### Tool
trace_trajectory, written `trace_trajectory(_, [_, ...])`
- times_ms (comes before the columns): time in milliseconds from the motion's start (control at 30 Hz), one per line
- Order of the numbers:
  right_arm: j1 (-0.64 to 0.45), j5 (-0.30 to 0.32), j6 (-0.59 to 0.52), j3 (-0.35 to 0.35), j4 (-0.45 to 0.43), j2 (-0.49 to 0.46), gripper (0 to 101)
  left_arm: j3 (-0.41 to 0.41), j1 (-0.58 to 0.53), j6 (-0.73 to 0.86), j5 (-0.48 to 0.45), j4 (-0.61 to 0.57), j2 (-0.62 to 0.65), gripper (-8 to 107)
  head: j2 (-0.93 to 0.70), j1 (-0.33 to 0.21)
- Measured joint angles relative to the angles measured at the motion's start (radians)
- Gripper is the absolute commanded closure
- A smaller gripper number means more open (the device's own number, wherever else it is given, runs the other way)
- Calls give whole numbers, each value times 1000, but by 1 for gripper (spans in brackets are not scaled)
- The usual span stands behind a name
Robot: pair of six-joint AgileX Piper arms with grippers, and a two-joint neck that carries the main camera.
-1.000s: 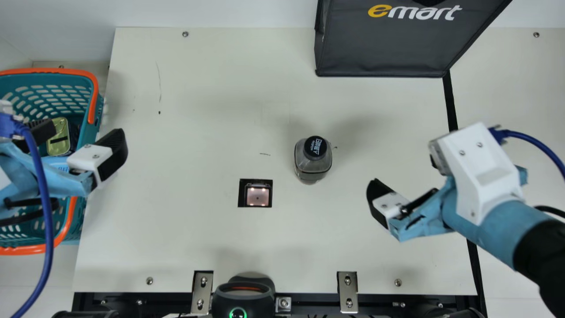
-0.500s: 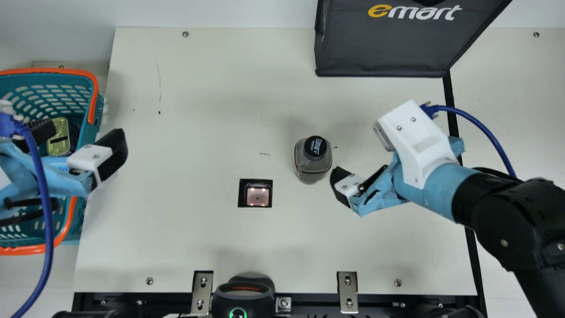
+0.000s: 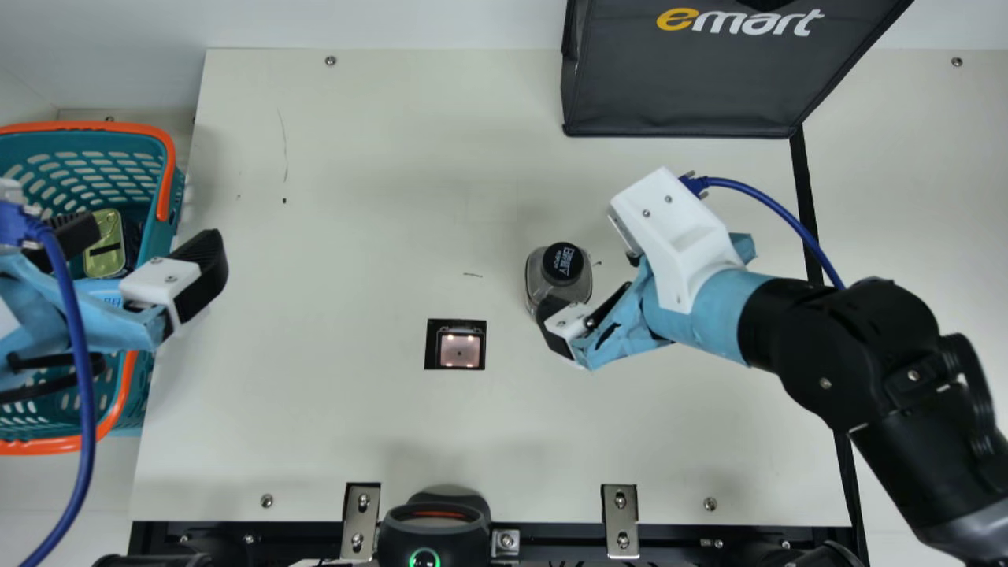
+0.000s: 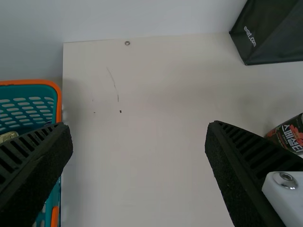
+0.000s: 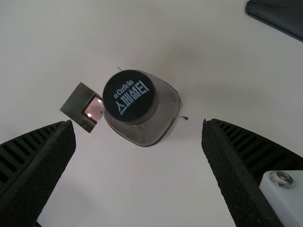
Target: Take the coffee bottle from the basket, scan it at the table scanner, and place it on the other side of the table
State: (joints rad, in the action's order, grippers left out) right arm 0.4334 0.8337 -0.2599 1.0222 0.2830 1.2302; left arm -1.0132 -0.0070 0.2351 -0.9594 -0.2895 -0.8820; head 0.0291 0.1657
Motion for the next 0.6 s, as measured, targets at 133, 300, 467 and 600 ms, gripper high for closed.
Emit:
trace_trajectory(133, [31, -47, 30, -8, -5, 25, 6, 0, 0, 0, 0, 0, 0, 9, 0, 0])
trace_trajectory(300, [63, -108, 72, -23, -34, 48, 6, 0, 0, 0, 0, 0, 0, 9, -2, 0])
trace_trajectory(467, [92, -168, 124, -42, -83, 66, 6, 0, 0, 0, 0, 0, 0, 9, -2, 0])
trace_trajectory(600, [106, -202, 163, -56, -124, 72, 26, 0, 0, 0, 0, 0, 0, 9, -2, 0])
